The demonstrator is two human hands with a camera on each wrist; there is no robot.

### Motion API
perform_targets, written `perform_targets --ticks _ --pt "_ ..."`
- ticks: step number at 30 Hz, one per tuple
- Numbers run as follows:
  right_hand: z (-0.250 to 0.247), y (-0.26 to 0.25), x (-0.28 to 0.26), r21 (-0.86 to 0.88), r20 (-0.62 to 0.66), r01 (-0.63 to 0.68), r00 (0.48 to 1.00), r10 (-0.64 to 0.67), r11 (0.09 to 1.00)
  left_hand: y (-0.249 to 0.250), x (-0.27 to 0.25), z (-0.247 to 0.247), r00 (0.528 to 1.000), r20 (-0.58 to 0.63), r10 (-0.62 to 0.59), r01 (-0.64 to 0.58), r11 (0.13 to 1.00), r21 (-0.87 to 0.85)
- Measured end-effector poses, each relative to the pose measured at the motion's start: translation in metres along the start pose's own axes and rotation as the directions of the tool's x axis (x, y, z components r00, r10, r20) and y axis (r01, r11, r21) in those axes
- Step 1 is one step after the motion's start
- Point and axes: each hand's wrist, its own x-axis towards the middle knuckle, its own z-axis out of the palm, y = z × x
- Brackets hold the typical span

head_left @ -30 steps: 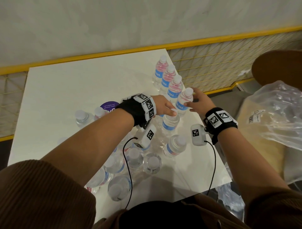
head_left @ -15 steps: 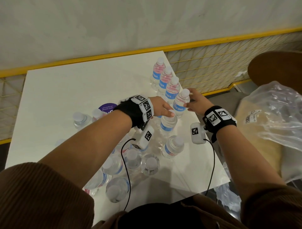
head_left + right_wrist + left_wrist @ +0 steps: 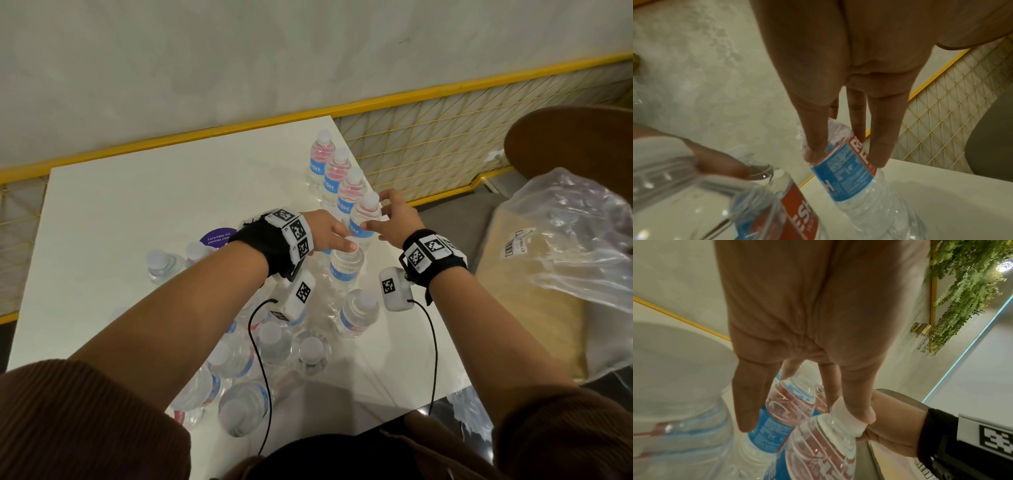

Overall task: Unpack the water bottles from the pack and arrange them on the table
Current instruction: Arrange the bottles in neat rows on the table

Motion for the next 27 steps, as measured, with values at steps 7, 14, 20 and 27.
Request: perform_targets --ticks 7,14,20,27 --pt "-0.002 0.001 -0.001 -0.028 -0.017 -0.017 1.0 0.016 0.999 0.0 -0.003 0.001 1.0 -0.004 -0.019 0.019 1.0 -0.023" --pt "-0.005 -0.002 -0.009 -0.116 -0.004 -0.019 1.0 0.019 0.993 0.009 -0.007 -0.004 0.998 0.043 -0.036 0.033 0.997 0.071" --pt "-0.016 0.016 -0.056 -0.087 0.047 0.02 0.999 -0.016 0.996 0.014 -0.008 -0.018 0.994 -0.103 0.034 -0.023 0.994 0.106" --pt "0.0 0.026 -0.121 0.067 0.432 0.099 0.894 -0.119 0.993 0.027 -0.007 0.003 0.998 -0.048 -0.039 0.052 0.945 0.324"
